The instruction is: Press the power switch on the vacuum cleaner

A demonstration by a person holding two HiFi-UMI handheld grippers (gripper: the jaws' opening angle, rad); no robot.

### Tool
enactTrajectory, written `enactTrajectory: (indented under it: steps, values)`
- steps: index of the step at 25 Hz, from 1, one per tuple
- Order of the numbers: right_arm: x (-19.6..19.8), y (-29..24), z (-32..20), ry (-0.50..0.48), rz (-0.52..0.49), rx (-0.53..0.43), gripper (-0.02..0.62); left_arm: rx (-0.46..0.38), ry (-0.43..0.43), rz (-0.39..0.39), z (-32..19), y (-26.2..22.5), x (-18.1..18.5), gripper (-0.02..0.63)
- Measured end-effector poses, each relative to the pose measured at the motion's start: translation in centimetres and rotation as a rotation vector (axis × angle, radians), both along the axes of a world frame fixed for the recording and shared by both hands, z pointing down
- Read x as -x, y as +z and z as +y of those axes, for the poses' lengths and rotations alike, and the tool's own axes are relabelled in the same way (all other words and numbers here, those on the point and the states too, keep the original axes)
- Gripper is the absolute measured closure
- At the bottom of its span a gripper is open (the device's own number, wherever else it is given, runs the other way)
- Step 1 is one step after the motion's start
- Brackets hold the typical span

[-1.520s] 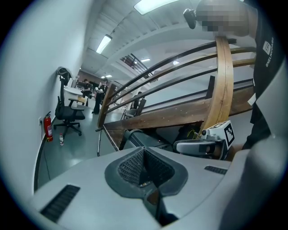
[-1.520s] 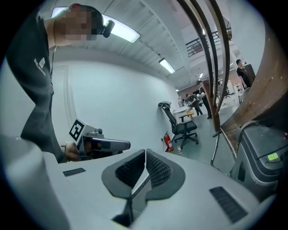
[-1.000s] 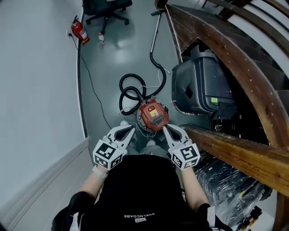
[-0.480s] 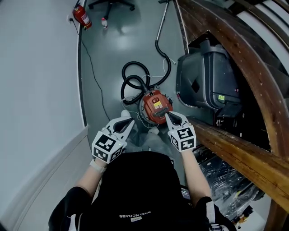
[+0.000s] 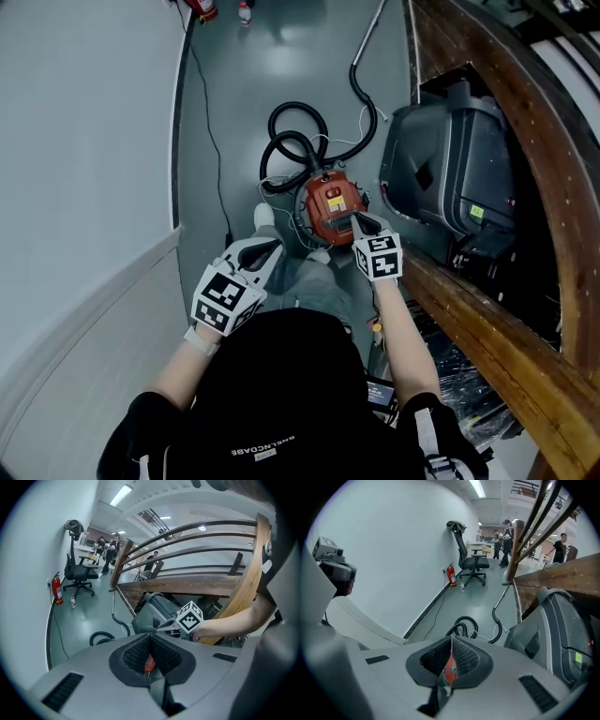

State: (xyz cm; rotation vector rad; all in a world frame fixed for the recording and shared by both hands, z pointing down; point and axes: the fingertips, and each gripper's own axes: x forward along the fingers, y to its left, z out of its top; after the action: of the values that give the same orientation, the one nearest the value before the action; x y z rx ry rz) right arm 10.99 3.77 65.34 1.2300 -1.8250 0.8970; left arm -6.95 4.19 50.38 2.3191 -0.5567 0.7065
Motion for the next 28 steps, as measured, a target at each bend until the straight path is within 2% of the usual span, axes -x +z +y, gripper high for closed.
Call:
enactTrajectory:
  steps: [16,22,28]
  values:
    - [-1.0,16.5,-2.4,-0.053,0.038,0.153,0.568,0.056,-0.041,-0.088,1.3,6.9,0.8,0.591]
    - [-1.4,22.5,-1.9,-0.075,0.084,0.223,0.568,0.105,-0.062,-0.116,3.0,10.0,2.4,0.591]
    - [-2.3,27.1,-2.2,-0.055,0.113,0.256,0.568,0.151,-0.082,-0.133,4.7,12.3,3.4,0.591]
